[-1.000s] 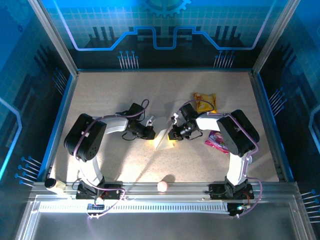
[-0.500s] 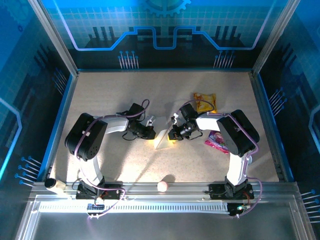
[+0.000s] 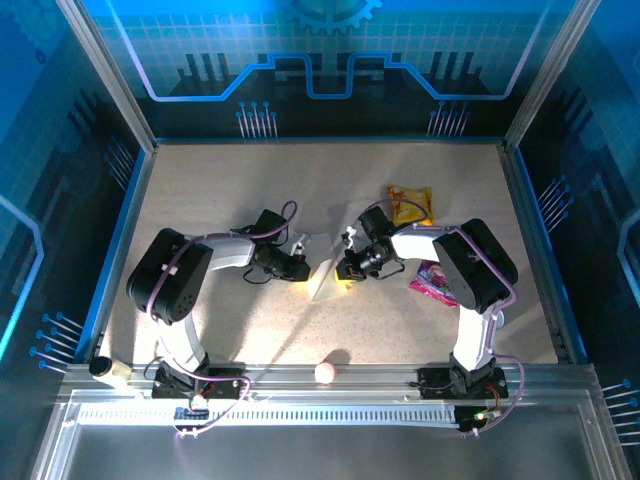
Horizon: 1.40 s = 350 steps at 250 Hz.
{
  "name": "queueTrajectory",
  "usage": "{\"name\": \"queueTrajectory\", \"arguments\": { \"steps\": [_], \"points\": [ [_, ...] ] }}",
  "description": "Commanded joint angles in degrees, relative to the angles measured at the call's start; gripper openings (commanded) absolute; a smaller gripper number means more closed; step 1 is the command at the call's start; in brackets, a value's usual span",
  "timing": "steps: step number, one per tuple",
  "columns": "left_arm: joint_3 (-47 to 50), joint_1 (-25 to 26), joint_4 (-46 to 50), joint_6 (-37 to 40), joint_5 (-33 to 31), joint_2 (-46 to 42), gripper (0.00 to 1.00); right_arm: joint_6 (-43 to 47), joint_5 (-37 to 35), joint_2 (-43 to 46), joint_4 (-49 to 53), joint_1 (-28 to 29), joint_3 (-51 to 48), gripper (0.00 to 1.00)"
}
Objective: Fold a paper plane with a square sheet of paper (fold left side to right side)
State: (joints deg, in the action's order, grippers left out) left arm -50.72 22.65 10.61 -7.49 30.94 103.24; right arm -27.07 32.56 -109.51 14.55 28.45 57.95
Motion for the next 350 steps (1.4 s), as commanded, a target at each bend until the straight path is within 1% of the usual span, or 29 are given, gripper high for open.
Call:
{"name": "queueTrajectory", "arguments": {
  "steps": [1, 54, 145, 232, 311, 350],
  "points": [
    [1.39, -0.15, 1.78, 0.87, -0.40, -1.24, 0.00, 0.80, -4.43, -2.85, 5.15, 0.86, -0.89, 0.00],
    [0.71, -0.33, 1.62, 0.72, -1.03, -0.26, 0.00, 0.71, -4.18, -2.35, 4.99, 0.89, -1.01, 0.00],
    [-0.12, 0.90, 2.79, 0.77, -4.91, 1.78, 0.00, -3.33, 2.47, 2.83, -2.61, 0.74, -2.92, 0.00],
    [-0.97, 1.78, 3.93, 1.16, -6.37, 2.61, 0.00, -4.79, 5.05, 6.37, -4.26, -0.06, -2.24, 0.00],
    [-0.96, 1.95, 3.98, 1.25, -6.59, 2.51, 0.00, -6.13, 6.63, 2.96, -6.19, 2.11, 1.73, 0.00],
    [-0.96, 1.96, 3.99, 1.25, -6.61, 2.49, 0.00, -5.29, 6.56, 0.61, -4.84, 3.17, 4.32, 0.00]
  ]
}}
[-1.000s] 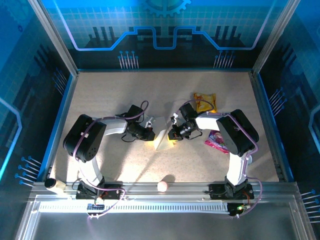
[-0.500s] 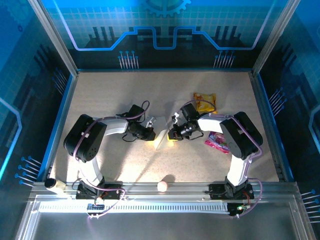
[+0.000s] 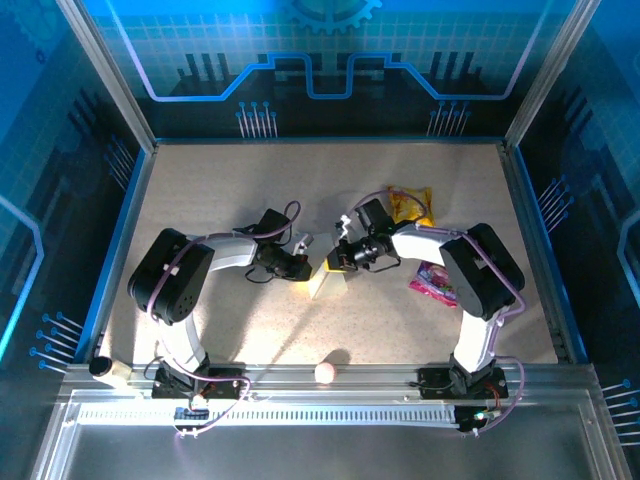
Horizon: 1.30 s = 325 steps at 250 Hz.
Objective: Fold a paper plane with a square sheet of paper (fold left side to right side)
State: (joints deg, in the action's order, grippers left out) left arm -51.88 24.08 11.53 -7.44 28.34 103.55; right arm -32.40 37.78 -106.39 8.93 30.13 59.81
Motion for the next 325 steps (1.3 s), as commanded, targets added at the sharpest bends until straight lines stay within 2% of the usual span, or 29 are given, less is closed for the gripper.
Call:
{"name": "queueTrajectory", "arguments": {
  "steps": [1, 216, 274, 325],
  "points": [
    [0.20, 0.54, 3.07, 1.16, -4.04, 2.19, 0.00, 0.05, 1.33, -2.60, 0.85, 1.59, 2.57, 0.00],
    [-0.06, 0.78, 3.79, 1.28, -3.65, 2.05, 0.00, 4.27, -2.64, -8.64, 7.19, 2.15, 4.42, 0.00],
    [-0.41, 0.62, 2.90, -0.23, -2.91, -0.24, 0.10, 4.32, -4.51, -9.62, 9.18, 2.18, 4.04, 0.00],
    [-1.47, -0.69, 2.20, -2.95, -1.69, -5.93, 0.23, 3.73, -5.77, -10.17, 10.45, 1.82, 3.45, 0.00]
  ]
}}
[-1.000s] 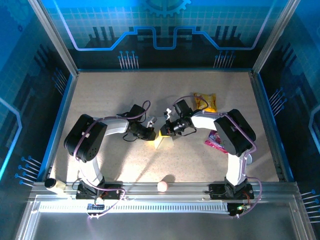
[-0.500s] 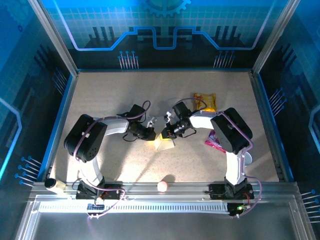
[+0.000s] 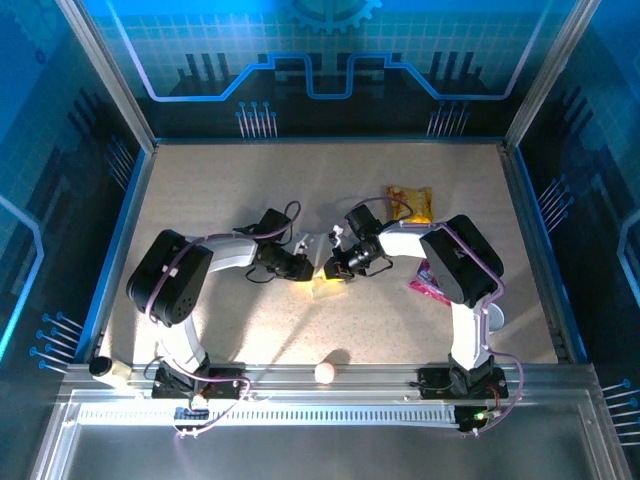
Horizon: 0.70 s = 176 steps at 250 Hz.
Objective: Fold a paper plane with a square sheet of paper (fold left side to right side)
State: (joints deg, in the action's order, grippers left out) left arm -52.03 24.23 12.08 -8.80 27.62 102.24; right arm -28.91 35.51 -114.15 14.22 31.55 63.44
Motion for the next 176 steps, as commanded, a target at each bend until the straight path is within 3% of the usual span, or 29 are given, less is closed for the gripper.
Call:
{"name": "queueTrajectory", "arguments": {
  "steps": [1, 41, 80, 126, 176],
  "points": [
    [-1.32, -0.89, 1.60, -1.63, -0.89, -4.78, 0.23, 0.16, -3.51, -2.44, 5.14, 0.38, -0.21, 0.00],
    [-1.56, -1.70, 3.17, -3.78, -0.23, -10.42, 0.26, -0.24, -4.38, -2.48, 5.73, 0.18, -0.83, 0.00],
    [1.13, -1.31, 3.89, -9.74, 1.59, -14.66, 0.15, -0.82, -5.26, -2.39, 6.02, 0.09, -1.74, 0.00],
    [7.36, 3.34, -0.73, -20.15, 2.80, -17.59, 0.09, -1.88, -5.88, -2.48, 6.11, -0.22, -2.42, 0.00],
    [9.67, 8.55, -6.27, -27.37, 2.81, -14.21, 0.05, -3.30, -4.84, -2.65, 4.15, -0.35, -2.98, 0.00]
  ]
}}
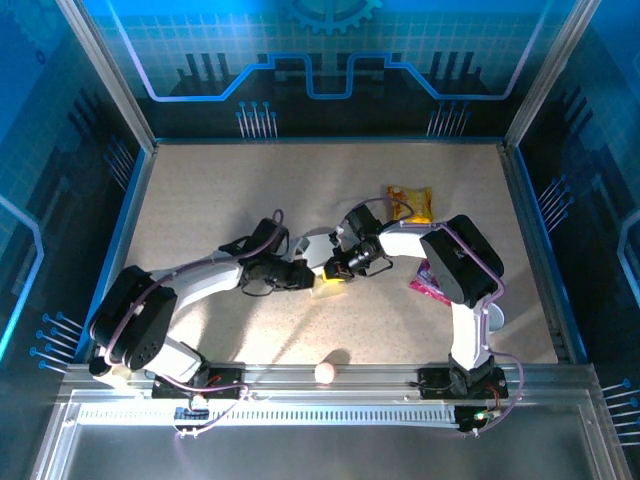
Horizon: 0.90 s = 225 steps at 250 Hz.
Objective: Fold a paper plane with a square sheet of paper (fold left side to right side)
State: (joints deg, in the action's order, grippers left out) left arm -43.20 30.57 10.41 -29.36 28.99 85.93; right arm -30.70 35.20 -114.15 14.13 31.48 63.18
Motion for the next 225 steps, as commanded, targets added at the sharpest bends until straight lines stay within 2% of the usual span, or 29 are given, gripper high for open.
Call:
{"name": "queueTrajectory", "arguments": {
  "steps": [1, 39, 122, 225],
  "points": [
    [0.84, 2.30, -4.70, -6.91, 1.42, 2.20, 0.05, -1.49, -4.57, -2.66, 4.24, -0.28, -2.71, 0.00],
    [0.33, 3.23, -6.06, -8.40, -0.79, 5.00, 0.00, -1.54, -4.40, -2.83, 3.98, -0.24, -3.01, 0.00],
    [-1.10, 3.19, -6.27, -8.60, -2.47, 9.20, 0.00, -1.77, -4.94, -2.56, 4.06, -0.11, -3.03, 0.00],
    [-0.74, 3.18, -6.99, -9.18, -2.61, 10.06, 0.00, -1.78, -5.33, -2.62, 4.42, -0.02, -2.96, 0.00]
  ]
}}
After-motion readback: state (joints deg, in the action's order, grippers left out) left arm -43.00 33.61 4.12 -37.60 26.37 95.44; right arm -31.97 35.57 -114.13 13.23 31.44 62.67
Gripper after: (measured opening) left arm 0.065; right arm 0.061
